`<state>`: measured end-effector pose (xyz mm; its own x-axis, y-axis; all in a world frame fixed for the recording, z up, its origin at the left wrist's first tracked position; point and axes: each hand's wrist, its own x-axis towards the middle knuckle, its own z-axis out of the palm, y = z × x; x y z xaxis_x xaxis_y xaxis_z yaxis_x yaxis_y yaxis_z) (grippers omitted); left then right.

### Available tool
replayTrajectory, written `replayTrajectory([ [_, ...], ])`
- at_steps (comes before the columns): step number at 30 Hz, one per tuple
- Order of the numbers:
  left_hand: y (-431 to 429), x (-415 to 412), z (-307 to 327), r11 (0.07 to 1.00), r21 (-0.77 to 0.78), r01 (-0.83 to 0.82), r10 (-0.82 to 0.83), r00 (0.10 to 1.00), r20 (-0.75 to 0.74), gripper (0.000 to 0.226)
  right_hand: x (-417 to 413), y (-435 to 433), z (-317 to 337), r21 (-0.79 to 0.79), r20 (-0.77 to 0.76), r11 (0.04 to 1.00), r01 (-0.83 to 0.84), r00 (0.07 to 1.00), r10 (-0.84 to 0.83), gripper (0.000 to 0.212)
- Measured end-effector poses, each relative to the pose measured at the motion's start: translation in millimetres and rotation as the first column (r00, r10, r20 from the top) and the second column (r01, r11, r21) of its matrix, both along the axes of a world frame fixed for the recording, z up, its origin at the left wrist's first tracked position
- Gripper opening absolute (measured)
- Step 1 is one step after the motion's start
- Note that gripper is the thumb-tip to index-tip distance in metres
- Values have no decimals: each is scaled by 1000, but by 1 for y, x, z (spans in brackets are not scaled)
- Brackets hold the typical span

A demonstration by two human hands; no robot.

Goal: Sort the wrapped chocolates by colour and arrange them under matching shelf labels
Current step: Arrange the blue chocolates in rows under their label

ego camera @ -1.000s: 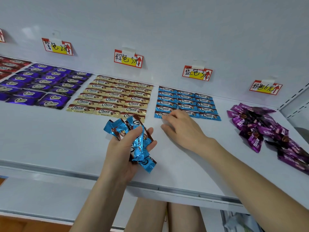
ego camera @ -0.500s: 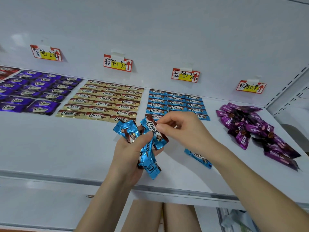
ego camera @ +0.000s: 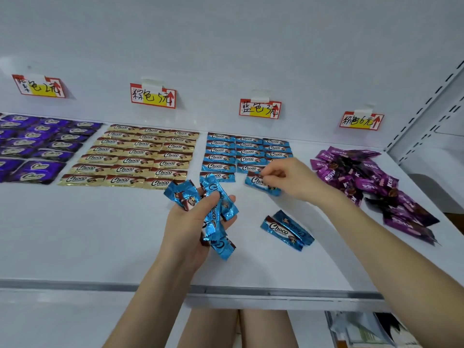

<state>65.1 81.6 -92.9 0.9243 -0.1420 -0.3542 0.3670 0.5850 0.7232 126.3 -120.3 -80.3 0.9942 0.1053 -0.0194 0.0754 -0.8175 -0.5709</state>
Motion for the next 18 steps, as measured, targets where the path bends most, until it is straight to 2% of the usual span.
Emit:
replayTrajectory([
  [3, -1, 0, -2, 1000, 5, 6, -6, 1000, -8, 15, 4, 1, -14, -205, 83, 979, -20, 996, 38, 20],
  [7, 1, 0, -5, 1000, 4, 11, -11, 1000, -16, 15, -13, 1, -22, -257, 241, 966, 13, 969, 51, 24],
  [11, 1, 0, -6, 1000, 16, 5, -5, 999, -31, 14, -30, 6, -26, -368, 196, 928, -63, 970, 143, 31],
  [18, 2, -1, -5, 1000, 8, 3, -3, 999, -32, 17, -19, 12, -23, -362, 153, 926, -108, 973, 173, 34],
])
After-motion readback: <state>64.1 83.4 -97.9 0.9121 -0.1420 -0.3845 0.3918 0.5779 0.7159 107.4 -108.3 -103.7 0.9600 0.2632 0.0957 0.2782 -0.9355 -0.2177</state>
